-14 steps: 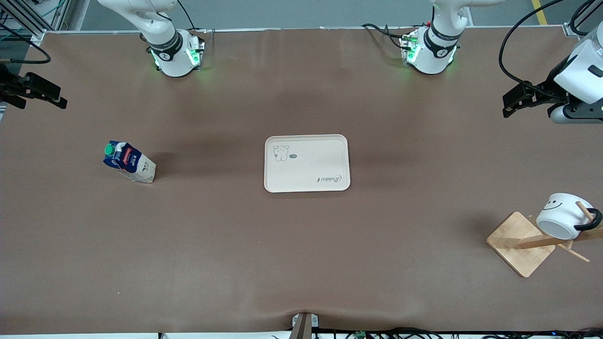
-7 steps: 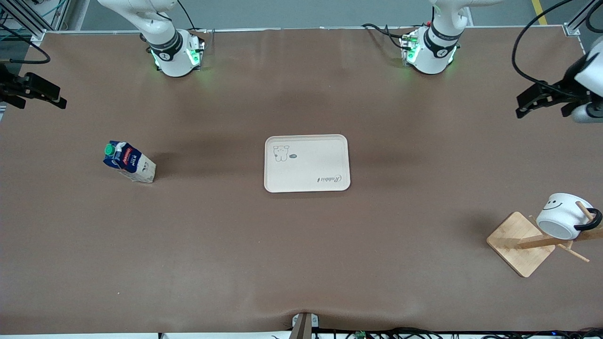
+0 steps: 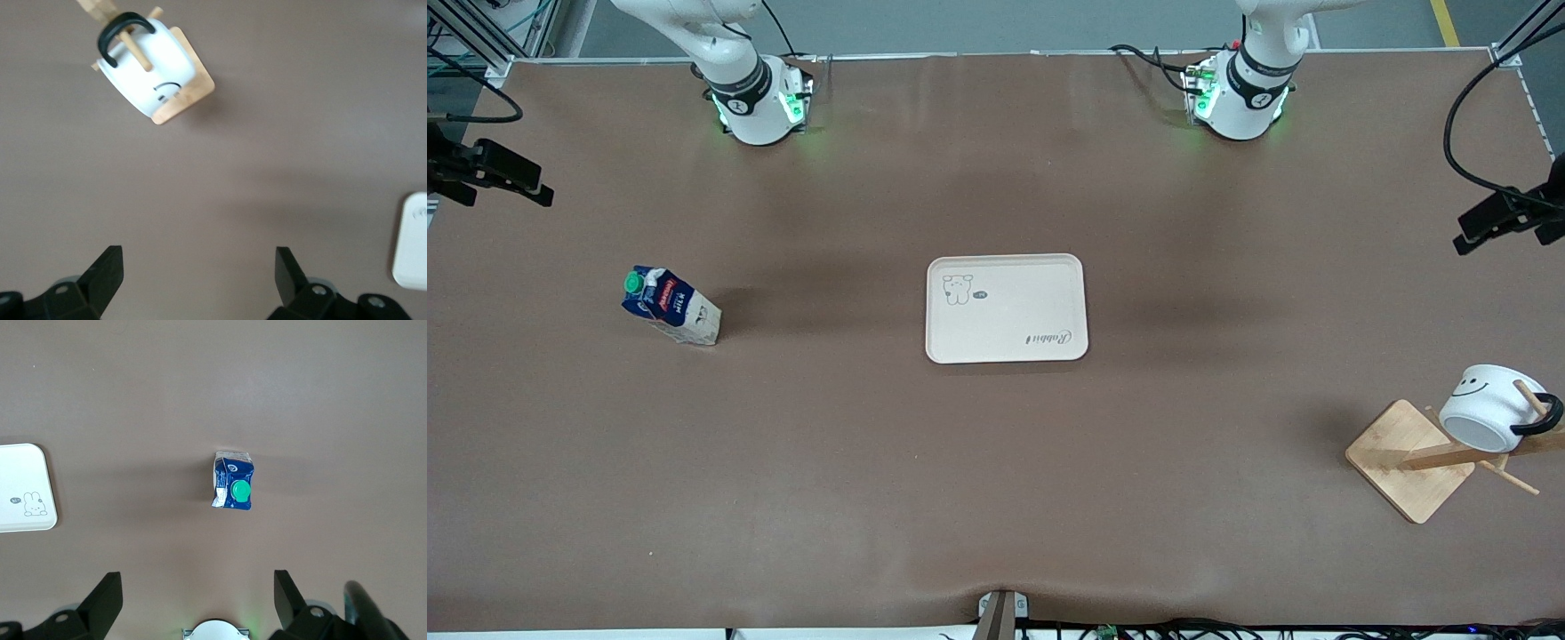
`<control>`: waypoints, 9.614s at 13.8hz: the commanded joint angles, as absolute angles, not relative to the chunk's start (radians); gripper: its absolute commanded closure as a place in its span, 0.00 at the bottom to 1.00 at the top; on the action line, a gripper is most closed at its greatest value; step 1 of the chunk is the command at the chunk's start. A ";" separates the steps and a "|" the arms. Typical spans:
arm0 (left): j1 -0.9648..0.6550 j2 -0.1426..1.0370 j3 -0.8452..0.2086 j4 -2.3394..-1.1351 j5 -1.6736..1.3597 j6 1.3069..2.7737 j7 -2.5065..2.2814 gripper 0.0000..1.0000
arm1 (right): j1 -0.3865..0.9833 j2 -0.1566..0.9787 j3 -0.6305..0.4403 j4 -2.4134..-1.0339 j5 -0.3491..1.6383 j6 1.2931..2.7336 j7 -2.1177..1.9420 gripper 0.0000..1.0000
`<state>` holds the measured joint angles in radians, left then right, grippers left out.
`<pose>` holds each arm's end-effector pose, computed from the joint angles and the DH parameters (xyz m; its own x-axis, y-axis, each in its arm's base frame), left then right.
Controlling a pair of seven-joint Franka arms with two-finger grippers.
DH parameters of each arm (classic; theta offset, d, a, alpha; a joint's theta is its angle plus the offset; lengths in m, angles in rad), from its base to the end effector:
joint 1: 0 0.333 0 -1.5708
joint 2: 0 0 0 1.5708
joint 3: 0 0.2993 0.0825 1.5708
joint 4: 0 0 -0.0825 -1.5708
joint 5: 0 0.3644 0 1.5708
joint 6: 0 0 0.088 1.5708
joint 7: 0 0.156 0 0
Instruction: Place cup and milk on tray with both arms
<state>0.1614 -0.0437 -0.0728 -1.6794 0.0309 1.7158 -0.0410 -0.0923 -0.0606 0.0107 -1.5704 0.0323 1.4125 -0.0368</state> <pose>0.5361 0.0514 0.5459 0.9889 0.1243 0.0811 0.1271 -0.9914 -0.0307 0.4941 -0.0348 0.5776 0.9946 -0.0394 -0.0958 -0.0430 -0.9985 -0.0351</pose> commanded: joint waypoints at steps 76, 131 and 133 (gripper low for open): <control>0.423 0.063 -0.339 -1.775 -0.393 1.922 0.010 1.00 | -0.147 0.091 0.020 -2.155 -0.020 2.000 -0.029 1.00; -0.359 0.641 -0.402 -1.724 0.008 2.232 -1.436 0.00 | 0.463 0.296 0.026 -1.573 0.219 1.727 0.655 1.00; -0.353 0.627 -0.400 -1.701 0.008 2.218 -1.437 0.00 | 0.494 0.327 0.026 -1.563 0.221 1.762 0.681 1.00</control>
<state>-0.3485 0.6451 -0.4063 -1.7240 -0.0178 2.2273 -1.4085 0.4655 0.2737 0.0329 -1.6174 0.2052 1.7539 0.6395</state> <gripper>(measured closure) 0.449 0.498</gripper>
